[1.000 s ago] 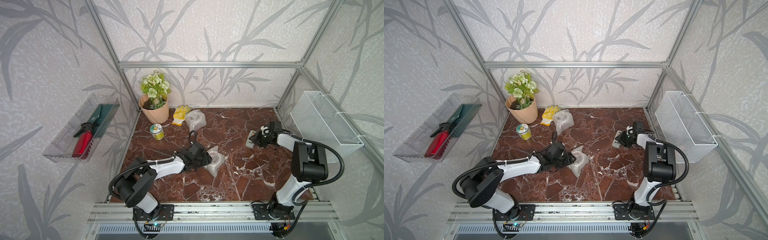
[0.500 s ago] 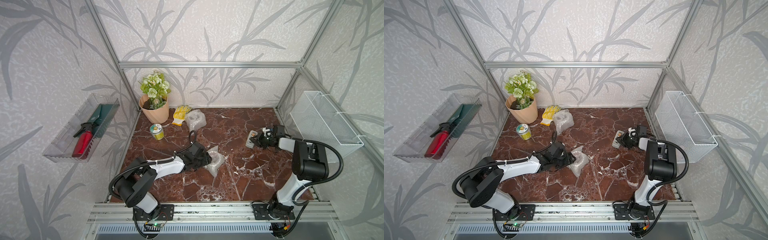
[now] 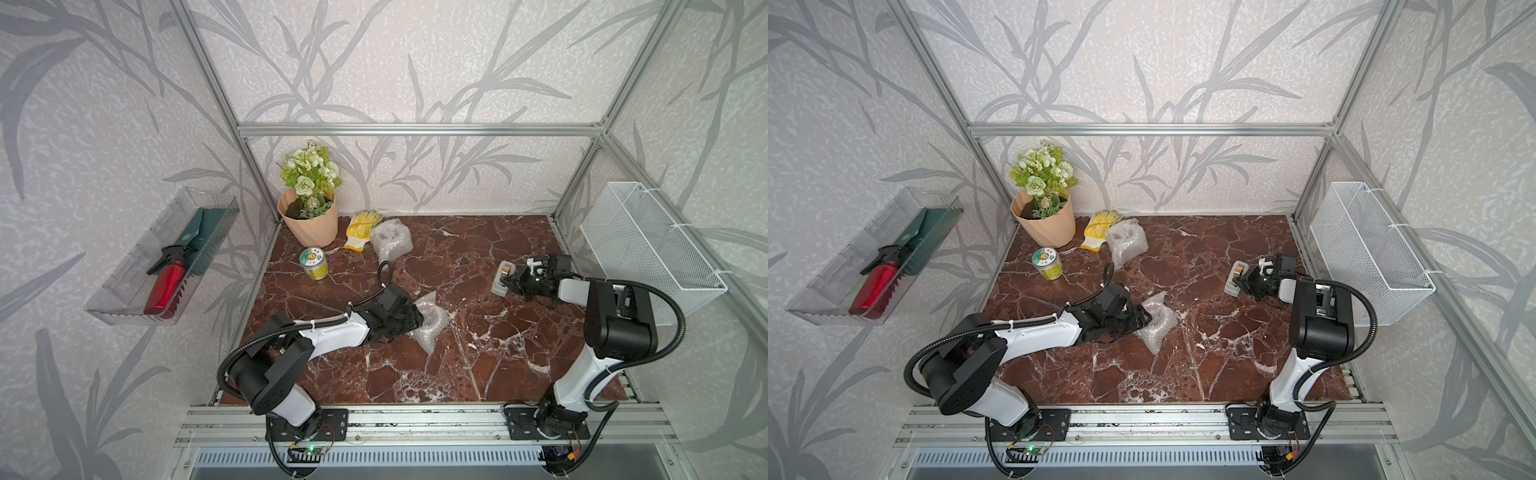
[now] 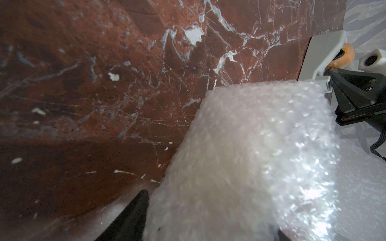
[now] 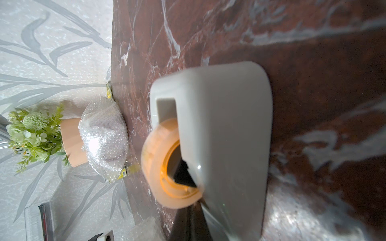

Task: Wrap mugs in bubble wrap
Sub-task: Tear off the tape using the Tape Cutter.

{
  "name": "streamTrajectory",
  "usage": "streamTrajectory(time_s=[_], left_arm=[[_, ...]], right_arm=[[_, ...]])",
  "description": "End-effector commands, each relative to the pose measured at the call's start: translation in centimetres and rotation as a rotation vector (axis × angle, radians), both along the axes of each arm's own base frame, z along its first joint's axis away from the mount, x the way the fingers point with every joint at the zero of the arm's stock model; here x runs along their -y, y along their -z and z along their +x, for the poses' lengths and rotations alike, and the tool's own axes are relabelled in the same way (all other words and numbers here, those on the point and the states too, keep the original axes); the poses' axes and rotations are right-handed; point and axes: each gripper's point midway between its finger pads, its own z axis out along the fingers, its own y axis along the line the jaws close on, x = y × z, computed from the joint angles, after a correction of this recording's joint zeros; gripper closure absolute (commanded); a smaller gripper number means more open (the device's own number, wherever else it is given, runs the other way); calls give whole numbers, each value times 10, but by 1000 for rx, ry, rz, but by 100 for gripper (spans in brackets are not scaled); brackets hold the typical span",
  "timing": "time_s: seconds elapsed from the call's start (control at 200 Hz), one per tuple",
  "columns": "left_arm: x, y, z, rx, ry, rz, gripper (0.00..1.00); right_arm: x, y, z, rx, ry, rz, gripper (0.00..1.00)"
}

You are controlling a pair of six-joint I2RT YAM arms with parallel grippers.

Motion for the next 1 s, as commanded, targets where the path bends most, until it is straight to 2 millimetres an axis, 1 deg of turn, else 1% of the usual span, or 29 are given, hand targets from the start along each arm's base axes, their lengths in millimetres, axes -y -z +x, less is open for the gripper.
streamTrajectory(time_s=[0.0, 0.09, 0.19, 0.305, 0.42, 0.425, 0.435, 0.465, 0.615, 0.715, 0.995], left_arm=[[-25, 34, -24, -114, -2, 130, 32], [-24, 34, -23, -116, -1, 127, 32], [-23, 34, -23, -115, -3, 126, 32], [-25, 36, -24, -127, -3, 143, 32], [-25, 37, -24, -128, 0, 148, 32], [-25, 37, -24, -129, 0, 148, 32], [-25, 37, -24, -128, 0, 148, 32], [-25, 38, -24, -128, 1, 148, 32], [-26, 40, -25, -137, -1, 156, 33], [-26, 40, -25, -139, 1, 156, 33], [-25, 42, -24, -145, -2, 157, 33]], right_arm=[[-8, -25, 4, 89, -21, 50, 100], [-13, -41, 6, 145, -37, 86, 100], [-18, -54, 5, 191, -58, 116, 100], [-20, -63, 4, 223, -76, 122, 100], [-22, -64, 2, 223, -85, 136, 100], [-22, -69, 2, 236, -86, 133, 100], [-23, -73, 2, 245, -87, 131, 100], [-23, -75, 1, 251, -89, 130, 100], [-27, -74, -11, 229, -98, 117, 100], [-28, -69, -25, 198, -98, 105, 100], [-39, -65, -66, 132, -119, 81, 100]])
